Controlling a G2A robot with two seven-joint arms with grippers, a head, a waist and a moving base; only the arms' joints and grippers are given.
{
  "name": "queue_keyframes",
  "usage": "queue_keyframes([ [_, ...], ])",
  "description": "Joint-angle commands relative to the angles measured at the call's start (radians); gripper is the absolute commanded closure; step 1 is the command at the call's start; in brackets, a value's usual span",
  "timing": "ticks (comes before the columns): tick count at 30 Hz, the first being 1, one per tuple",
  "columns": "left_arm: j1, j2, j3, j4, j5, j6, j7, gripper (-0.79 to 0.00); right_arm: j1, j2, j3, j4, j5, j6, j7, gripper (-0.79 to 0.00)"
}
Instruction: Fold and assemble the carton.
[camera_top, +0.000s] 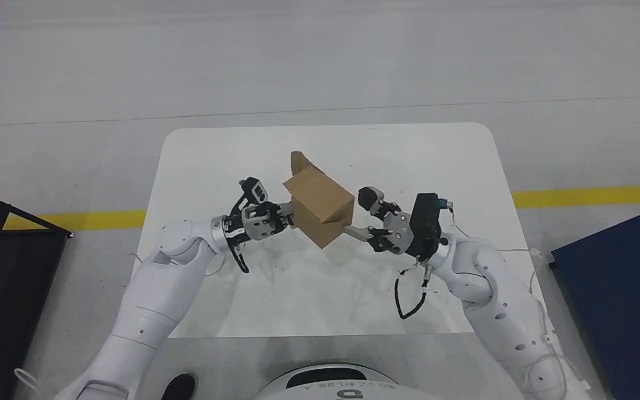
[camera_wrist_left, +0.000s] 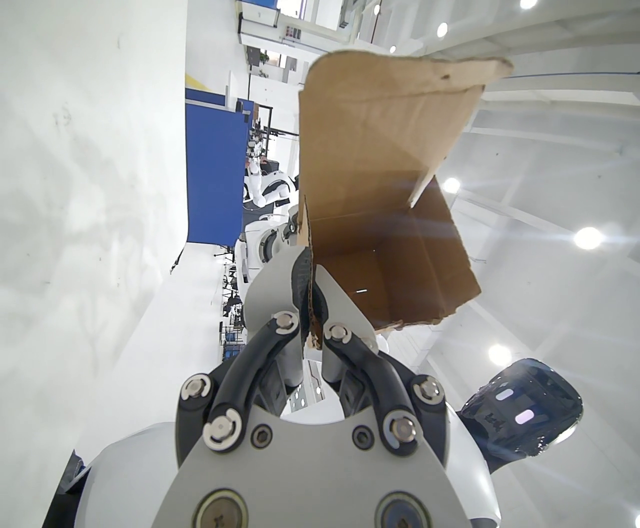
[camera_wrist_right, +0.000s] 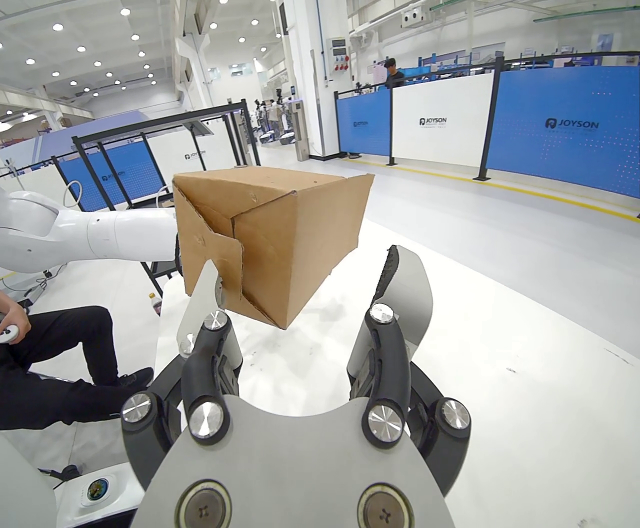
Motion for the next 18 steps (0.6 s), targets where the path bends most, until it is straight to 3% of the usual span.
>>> queue_keyframes([
  [1, 0.001, 0.001, 0.001, -0.005, 0.006, 0.001, -0.002, 0.000, 0.001, 0.000, -0.004, -0.002, -0.004, -0.002, -0.001, -0.566],
  [18, -0.002, 0.011, -0.004, -0.026, 0.150, -0.065, 0.041, 0.000, 0.013, 0.000, -0.020, 0.012, 0.008, 0.013, 0.027, -0.554],
])
